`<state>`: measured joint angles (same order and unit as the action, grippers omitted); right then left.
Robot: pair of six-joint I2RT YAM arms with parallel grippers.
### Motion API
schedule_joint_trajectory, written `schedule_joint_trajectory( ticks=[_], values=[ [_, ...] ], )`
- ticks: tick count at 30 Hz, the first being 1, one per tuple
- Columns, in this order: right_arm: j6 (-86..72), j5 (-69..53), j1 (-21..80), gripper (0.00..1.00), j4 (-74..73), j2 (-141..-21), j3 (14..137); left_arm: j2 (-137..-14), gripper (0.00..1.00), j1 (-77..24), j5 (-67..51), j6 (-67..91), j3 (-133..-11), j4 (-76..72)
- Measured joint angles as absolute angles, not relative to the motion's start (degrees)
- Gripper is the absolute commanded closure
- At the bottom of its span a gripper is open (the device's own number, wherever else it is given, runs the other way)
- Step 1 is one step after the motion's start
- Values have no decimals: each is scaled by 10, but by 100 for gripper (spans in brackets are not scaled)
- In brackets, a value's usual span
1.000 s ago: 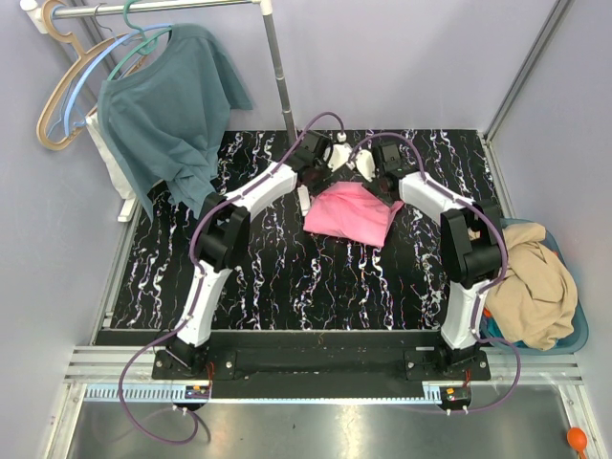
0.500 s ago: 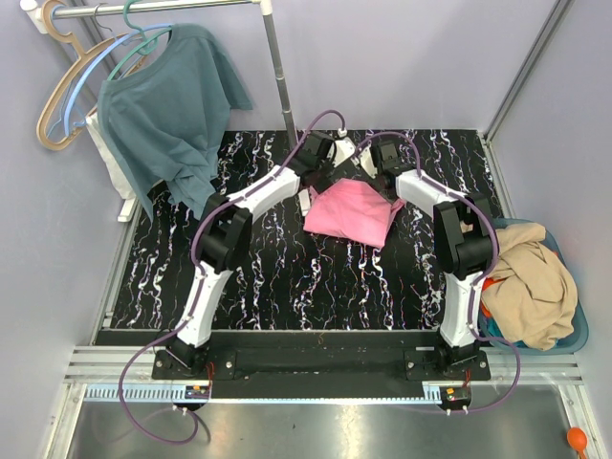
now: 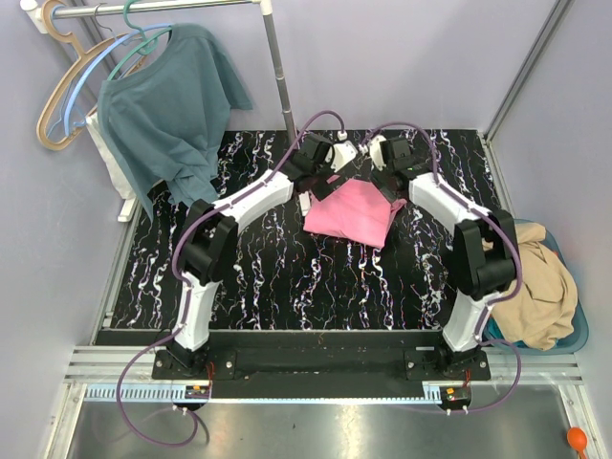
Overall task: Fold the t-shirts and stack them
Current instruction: Fold the tshirt
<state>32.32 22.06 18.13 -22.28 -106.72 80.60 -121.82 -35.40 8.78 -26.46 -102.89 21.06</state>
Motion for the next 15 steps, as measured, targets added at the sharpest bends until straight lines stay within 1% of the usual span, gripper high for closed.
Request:
schedule_joint_trajectory(
  ticks=[6,11,15],
  values=[
    [288,192,181,14,-219,-1018,806,-1219,1,-354,71,-265,-1032,213],
    [266,166,181,13,-218,-1026,800,-1248,1,-353,62,-265,-1063,212],
    [256,149,181,13,-210,-1051,797,-1297,1,-353,62,-271,-1091,211]
  ],
)
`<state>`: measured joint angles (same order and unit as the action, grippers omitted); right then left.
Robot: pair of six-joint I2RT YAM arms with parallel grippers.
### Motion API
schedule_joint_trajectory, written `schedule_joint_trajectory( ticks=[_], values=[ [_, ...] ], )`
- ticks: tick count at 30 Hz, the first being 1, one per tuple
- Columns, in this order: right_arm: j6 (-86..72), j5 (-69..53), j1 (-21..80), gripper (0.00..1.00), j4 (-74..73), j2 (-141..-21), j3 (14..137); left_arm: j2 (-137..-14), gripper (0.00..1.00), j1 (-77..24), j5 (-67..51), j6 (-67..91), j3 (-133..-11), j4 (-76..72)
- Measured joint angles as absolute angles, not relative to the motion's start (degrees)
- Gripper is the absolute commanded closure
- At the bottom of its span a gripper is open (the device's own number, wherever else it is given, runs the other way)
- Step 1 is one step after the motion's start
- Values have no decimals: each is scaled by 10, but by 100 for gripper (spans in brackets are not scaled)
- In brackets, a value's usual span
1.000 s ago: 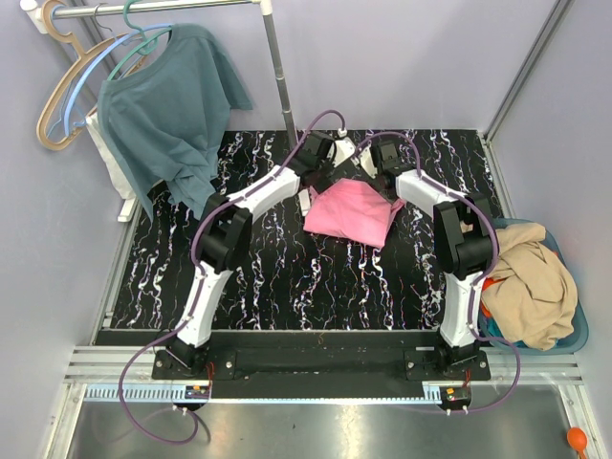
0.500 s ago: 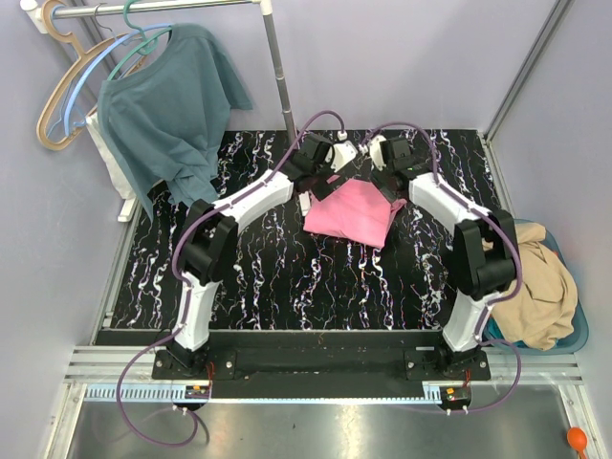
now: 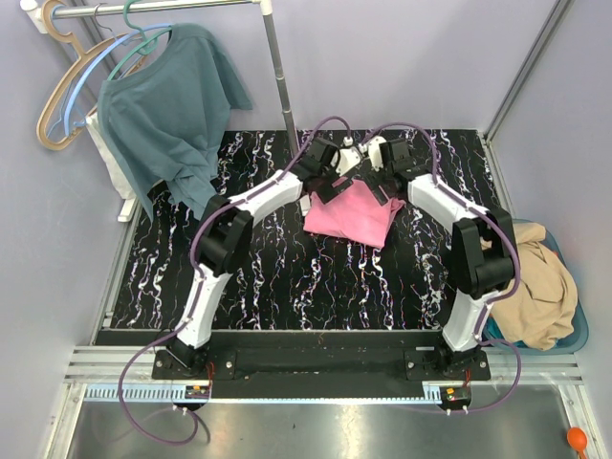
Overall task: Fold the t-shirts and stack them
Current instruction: Fold the tshirt
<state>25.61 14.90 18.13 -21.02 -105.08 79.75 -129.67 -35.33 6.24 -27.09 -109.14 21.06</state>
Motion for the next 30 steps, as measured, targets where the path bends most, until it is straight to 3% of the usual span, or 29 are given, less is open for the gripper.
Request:
schedule_joint_trajectory(
  ticks=[6,22,26,27,30],
  values=[
    [255,138,181,14,-188,-1106,780,-1359,1,-353,72,-291,-1108,205],
    [258,150,180,14,-110,-1124,756,-1366,1,-354,113,-310,-1117,196],
    [259,173,180,11,-127,-1106,749,-1351,1,-357,111,-303,-1105,198],
    [258,176,180,4,-136,-1098,748,-1344,1,-359,110,-301,-1101,199],
    [246,180,180,0,-159,-1064,745,-1323,1,-365,107,-296,-1097,206]
  ],
)
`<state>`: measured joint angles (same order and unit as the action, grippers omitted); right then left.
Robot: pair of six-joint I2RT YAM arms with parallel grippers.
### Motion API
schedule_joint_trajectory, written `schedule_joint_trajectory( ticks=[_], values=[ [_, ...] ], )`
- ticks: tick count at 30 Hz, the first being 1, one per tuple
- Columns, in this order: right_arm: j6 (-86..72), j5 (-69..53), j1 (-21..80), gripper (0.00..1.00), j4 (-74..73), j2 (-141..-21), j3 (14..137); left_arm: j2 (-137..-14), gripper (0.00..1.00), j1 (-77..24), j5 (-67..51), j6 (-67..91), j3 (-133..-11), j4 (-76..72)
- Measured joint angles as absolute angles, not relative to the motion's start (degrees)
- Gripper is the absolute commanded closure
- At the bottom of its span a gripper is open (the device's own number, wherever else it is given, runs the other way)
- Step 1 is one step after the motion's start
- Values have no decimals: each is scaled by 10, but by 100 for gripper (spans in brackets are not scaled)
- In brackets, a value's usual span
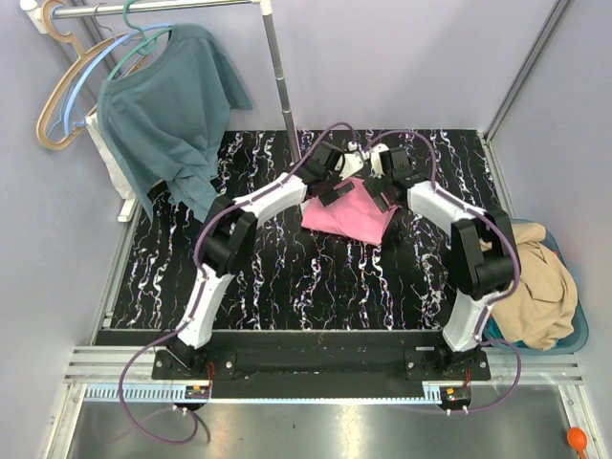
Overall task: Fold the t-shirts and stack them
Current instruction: Fold the tshirt
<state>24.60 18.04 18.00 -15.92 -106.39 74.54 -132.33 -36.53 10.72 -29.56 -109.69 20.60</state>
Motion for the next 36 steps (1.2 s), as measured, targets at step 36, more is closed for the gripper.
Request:
schedule_joint_trajectory(
  ticks=[36],
  values=[
    [-39,-237,44,4,-301,-1164,822,-1223,1,-378,100,-296,-986,177]
  ],
)
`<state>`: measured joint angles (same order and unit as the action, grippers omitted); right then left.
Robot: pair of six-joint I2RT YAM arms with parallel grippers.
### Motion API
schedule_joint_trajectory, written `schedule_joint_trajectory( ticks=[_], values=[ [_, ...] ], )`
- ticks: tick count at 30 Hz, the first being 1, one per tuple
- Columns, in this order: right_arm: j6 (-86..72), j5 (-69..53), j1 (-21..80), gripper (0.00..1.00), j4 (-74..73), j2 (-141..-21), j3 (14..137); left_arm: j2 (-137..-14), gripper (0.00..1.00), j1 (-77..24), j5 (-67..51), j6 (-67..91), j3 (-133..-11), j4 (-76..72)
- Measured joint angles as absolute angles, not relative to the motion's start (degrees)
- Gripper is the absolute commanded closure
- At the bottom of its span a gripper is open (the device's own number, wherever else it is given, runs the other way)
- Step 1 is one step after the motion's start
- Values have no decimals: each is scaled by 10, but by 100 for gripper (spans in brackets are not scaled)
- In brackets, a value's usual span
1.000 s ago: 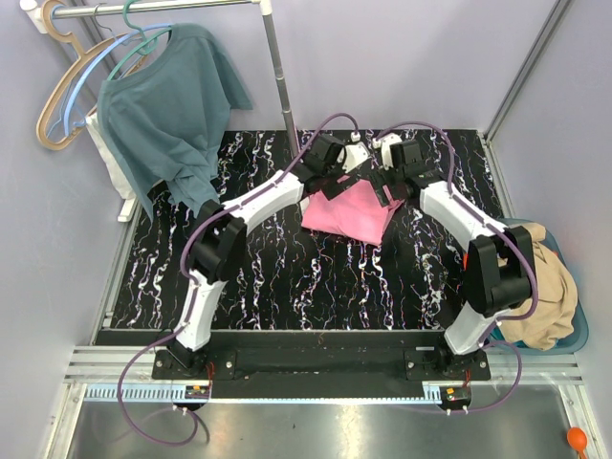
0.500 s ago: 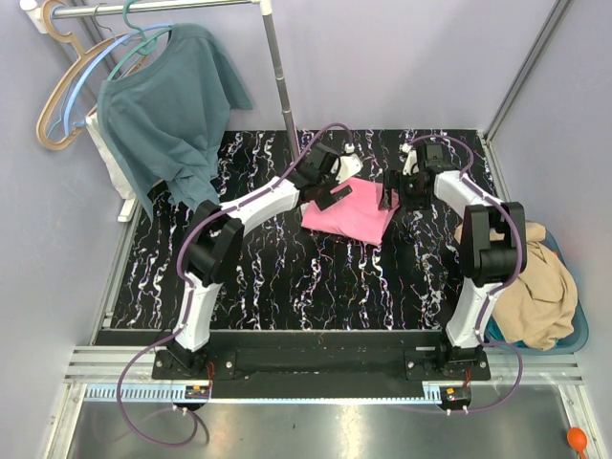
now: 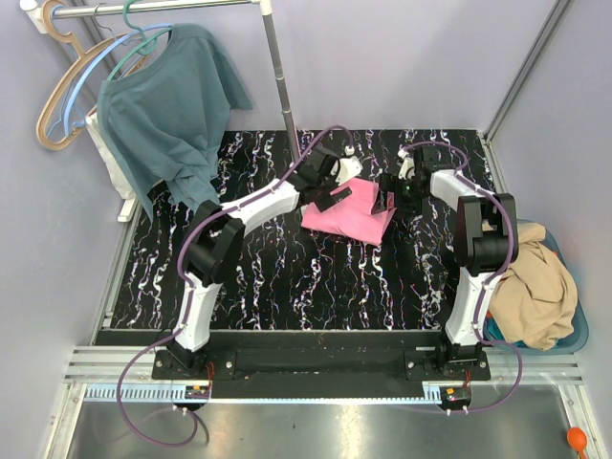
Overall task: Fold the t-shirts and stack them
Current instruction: Fold the tshirt, then neatly place the folded tshirt to the corner
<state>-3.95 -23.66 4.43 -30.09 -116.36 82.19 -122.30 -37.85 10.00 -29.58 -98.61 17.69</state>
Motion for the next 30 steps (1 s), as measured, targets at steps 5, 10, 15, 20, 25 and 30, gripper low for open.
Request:
schedule_joint_trajectory(
  ticks=[5,10,15,20,25,30],
  values=[
    [-43,-257,42,7,-302,-1177,834,-1223,1,-378,100,-297,-966,171],
    [-51,-283,41,10,-303,-1198,858,-1223,1,-378,100,-297,-933,166],
    [-59,-300,41,11,-303,-1210,871,-1223,1,-378,98,-296,-922,167],
    [-61,-314,41,12,-303,-1220,881,-1223,1,-379,95,-293,-922,166],
    [-63,-327,42,14,-303,-1231,894,-1224,1,-382,92,-286,-922,166],
    [-63,-337,51,17,-299,-1242,905,-1229,1,-390,90,-284,-926,166]
  ],
)
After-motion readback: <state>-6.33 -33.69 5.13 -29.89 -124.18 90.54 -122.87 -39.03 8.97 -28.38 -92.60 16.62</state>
